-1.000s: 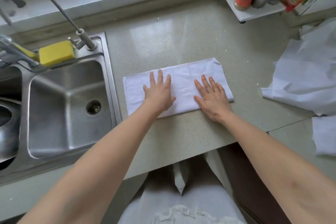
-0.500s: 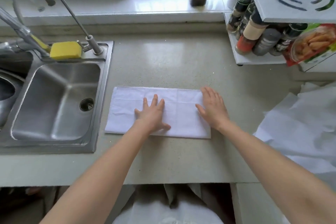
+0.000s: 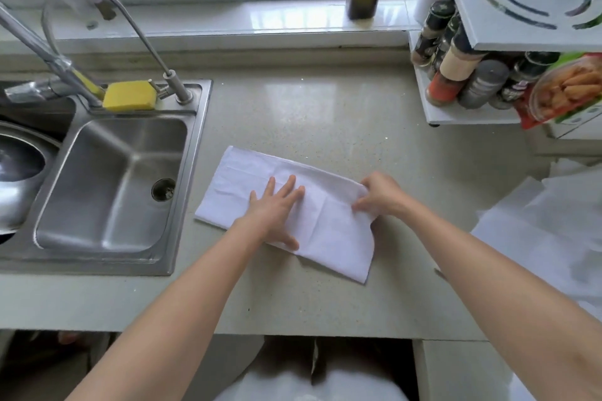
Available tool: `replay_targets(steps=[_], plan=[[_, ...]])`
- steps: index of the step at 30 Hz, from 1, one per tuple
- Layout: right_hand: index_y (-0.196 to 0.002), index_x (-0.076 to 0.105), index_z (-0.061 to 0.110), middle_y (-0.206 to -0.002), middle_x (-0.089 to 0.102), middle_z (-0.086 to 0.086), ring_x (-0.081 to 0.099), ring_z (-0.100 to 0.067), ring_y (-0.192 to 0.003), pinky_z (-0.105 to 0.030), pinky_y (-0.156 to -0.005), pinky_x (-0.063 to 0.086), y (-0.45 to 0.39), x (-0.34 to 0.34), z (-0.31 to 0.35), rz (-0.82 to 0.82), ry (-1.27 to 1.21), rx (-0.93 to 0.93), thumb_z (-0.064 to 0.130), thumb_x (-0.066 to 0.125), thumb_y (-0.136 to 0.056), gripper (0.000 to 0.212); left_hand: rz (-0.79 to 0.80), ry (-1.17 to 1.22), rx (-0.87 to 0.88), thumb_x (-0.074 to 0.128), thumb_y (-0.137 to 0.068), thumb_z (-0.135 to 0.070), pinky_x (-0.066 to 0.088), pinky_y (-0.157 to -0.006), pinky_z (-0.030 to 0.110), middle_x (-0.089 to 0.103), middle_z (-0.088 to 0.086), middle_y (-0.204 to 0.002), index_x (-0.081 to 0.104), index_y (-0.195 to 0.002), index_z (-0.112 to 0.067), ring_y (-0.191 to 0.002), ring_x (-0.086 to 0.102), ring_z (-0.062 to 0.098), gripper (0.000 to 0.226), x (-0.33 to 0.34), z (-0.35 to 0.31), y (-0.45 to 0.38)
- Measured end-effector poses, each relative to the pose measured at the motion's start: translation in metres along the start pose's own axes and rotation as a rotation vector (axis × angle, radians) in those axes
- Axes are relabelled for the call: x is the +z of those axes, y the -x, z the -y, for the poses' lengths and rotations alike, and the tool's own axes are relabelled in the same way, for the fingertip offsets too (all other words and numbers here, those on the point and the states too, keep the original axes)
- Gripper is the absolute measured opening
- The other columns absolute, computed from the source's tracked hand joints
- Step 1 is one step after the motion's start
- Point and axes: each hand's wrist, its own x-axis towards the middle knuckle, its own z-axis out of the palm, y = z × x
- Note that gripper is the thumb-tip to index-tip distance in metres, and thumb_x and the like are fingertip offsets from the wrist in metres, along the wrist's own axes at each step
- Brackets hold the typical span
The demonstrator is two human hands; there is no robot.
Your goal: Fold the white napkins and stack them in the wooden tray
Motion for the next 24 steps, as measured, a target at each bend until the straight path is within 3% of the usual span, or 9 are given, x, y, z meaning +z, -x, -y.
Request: replay_targets(steps=[2,5,8,12,13,15,19,22,24], plan=[[-0.076,0.062,0.005,-0.072,0.054,-0.008,0.05,-0.018,-0.061,-0.022,-0.046,0.037,0.019,-0.001,-0.009,0.068,-0.135,0.07,0.015,0.078,-0.072,0.02,0.023,-0.08,0.098,0.081,-0.065,-0.048,0.008,-0.114,0.062,-0.019,-0.011,-0.158,-0.001,-0.152,-0.031,-0.146,-0.015,0.029,0.121,-0.006,0.0,-0.004],[-0.088,0.065,-0.008,-0.073,0.061,-0.012,0.059,-0.02,-0.056,-0.025,-0.048,0.053,0.049,-0.002,-0.02,0.185,-0.448,0.169,0.007,0.074,-0.076,0.021,0.042,-0.19,0.234,0.083,-0.064,-0.047,0.008,-0.116,0.056,-0.016,-0.007,-0.159,0.0,-0.153,-0.031,-0.147,-0.013,0.026,0.122,-0.012,-0.005,-0.015],[-0.093,0.062,-0.009,-0.075,0.06,-0.011,0.061,-0.016,-0.053,-0.022,-0.048,0.053,0.067,-0.003,-0.017,0.127,-0.768,0.247,0.001,0.072,-0.08,0.019,0.028,-0.102,0.293,0.081,-0.07,-0.042,0.008,-0.118,0.047,-0.008,-0.002,-0.16,0.01,-0.153,-0.03,-0.148,-0.008,0.022,0.109,-0.01,-0.008,-0.018],[-0.086,0.058,-0.008,-0.084,0.062,-0.014,0.066,-0.015,-0.052,-0.023,-0.048,0.055,0.069,-0.008,0.013,0.053,-1.263,0.337,-0.01,0.057,-0.087,0.002,0.036,0.783,0.22,0.061,-0.086,-0.055,0.02,-0.114,0.029,0.038,-0.012,-0.149,0.052,-0.134,-0.032,-0.143,0.022,0.006,0.054,-0.008,0.004,0.006],[-0.091,0.056,-0.01,-0.089,0.062,-0.017,0.068,-0.018,-0.053,-0.024,-0.049,0.056,0.066,-0.008,0.024,0.058,-1.372,0.339,-0.012,0.053,-0.089,0.004,0.043,0.986,0.164,0.051,-0.087,-0.064,0.023,-0.111,0.028,0.048,-0.016,-0.141,0.057,-0.13,-0.031,-0.138,0.032,0.004,0.054,-0.008,0.01,0.012],[-0.109,0.048,-0.013,-0.099,0.059,-0.025,0.069,-0.025,-0.054,-0.025,-0.049,0.055,0.055,-0.007,0.045,0.052,-1.543,0.343,-0.013,0.047,-0.091,0.018,0.029,1.304,0.087,0.038,-0.077,-0.079,0.027,-0.11,0.031,0.061,-0.014,-0.128,0.06,-0.126,-0.026,-0.127,0.049,0.007,0.076,-0.003,0.024,0.019],[-0.1,0.045,-0.017,-0.107,0.052,-0.032,0.067,-0.028,-0.048,-0.027,-0.053,0.057,0.03,0.007,0.096,0.031,-1.487,0.313,-0.019,0.041,-0.089,0.011,0.015,1.725,0.107,0.026,-0.075,-0.082,0.033,-0.111,0.043,0.064,0.007,-0.126,0.055,-0.132,-0.016,-0.119,0.058,0.026,0.092,0.009,0.051,0.028],[-0.133,0.029,-0.007,-0.132,0.035,-0.016,0.069,-0.038,-0.085,-0.036,-0.06,0.058,-0.006,0.023,0.115,-0.068,-1.341,0.33,-0.021,0.044,-0.083,0.054,-0.035,1.796,0.173,0.025,-0.08,-0.08,0.038,-0.101,0.041,0.061,0.007,-0.13,0.055,-0.133,-0.021,-0.119,0.057,0.026,0.085,0.012,0.052,0.033],[-0.144,0.024,0.012,-0.136,0.032,-0.01,0.061,-0.038,-0.107,-0.043,-0.076,0.058,-0.032,0.035,0.122,-0.145,-1.2,0.315,-0.014,0.049,-0.077,0.076,-0.123,1.791,0.073,0.053,-0.079,-0.072,0.041,-0.093,0.038,0.063,0.005,-0.122,0.059,-0.123,-0.019,-0.107,0.059,0.025,0.07,0.017,0.054,0.031]])
